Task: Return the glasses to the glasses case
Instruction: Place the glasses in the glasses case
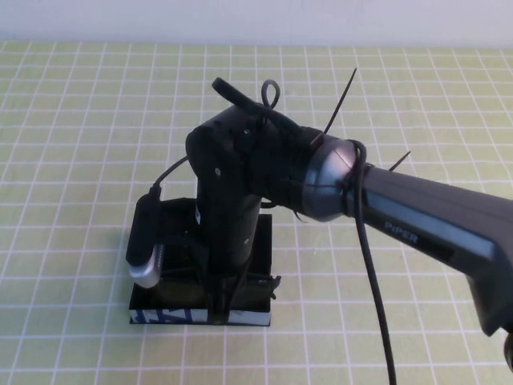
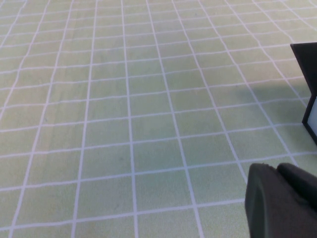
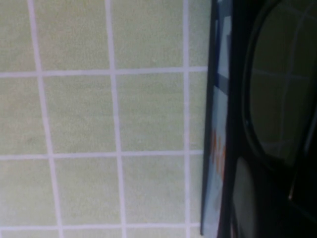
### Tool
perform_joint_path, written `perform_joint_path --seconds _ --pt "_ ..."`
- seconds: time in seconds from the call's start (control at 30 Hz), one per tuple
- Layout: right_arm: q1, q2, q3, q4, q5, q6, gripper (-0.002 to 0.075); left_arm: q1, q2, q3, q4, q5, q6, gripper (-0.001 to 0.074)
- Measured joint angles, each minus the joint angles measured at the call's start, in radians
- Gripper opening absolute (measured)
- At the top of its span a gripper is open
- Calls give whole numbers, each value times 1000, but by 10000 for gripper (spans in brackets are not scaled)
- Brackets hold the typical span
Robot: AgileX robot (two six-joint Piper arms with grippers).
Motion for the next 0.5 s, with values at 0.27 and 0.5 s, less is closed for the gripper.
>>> perform_joint_path --seconds 0.27,0.5 --pt "16 26 -45 -15 2 0 60 0 0 0 0 0 0 -4" --pt "18 43 -59 -23 2 0 59 0 0 0 0 0 0 -4"
